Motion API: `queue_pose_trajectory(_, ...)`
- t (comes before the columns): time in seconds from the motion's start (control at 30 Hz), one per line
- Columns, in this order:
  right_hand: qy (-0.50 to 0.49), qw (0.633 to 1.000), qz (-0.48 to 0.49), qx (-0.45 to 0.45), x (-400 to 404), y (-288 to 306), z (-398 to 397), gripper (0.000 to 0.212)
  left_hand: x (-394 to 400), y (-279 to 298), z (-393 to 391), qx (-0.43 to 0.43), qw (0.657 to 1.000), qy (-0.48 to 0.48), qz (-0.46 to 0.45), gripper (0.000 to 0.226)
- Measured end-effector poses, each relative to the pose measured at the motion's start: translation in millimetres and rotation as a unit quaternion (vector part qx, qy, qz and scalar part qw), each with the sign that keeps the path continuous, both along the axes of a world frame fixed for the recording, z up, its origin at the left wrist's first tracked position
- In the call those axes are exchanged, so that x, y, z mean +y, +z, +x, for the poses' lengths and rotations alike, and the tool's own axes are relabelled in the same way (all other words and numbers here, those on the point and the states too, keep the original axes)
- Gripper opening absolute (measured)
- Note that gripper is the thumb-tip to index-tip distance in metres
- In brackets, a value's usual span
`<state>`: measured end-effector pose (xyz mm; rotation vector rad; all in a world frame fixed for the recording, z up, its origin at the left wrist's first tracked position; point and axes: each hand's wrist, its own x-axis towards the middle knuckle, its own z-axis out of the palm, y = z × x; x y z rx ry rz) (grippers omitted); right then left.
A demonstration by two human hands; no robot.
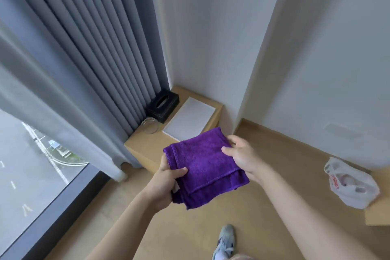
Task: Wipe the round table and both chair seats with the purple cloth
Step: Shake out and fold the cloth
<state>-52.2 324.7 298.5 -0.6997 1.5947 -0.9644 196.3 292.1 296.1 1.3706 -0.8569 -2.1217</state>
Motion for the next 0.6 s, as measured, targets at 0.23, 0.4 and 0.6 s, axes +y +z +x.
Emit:
queue_pose_trajectory(0.23,0.142,0.988,0.044,0.050,-128.8,-45.6,-80.4,0.031,-84.3,-39.7,-73.8,-0.041,0.997,0.061,0.020,0.058)
queue_pose_trajectory(0.4,0.230,0.966,0.078,0.089,-211.3,-72.5,-95.0,0.025,-130.7,-77.5,-104.1,-0.067,0.987,0.136,0.053,0.058)
queue_pose_trajectory(0.6,0.317,0.930,0.121,0.143,-308.4,-123.8,-109.8,0.023,-195.3,-138.7,-131.5,-0.091,0.972,0.191,0.106,0.060)
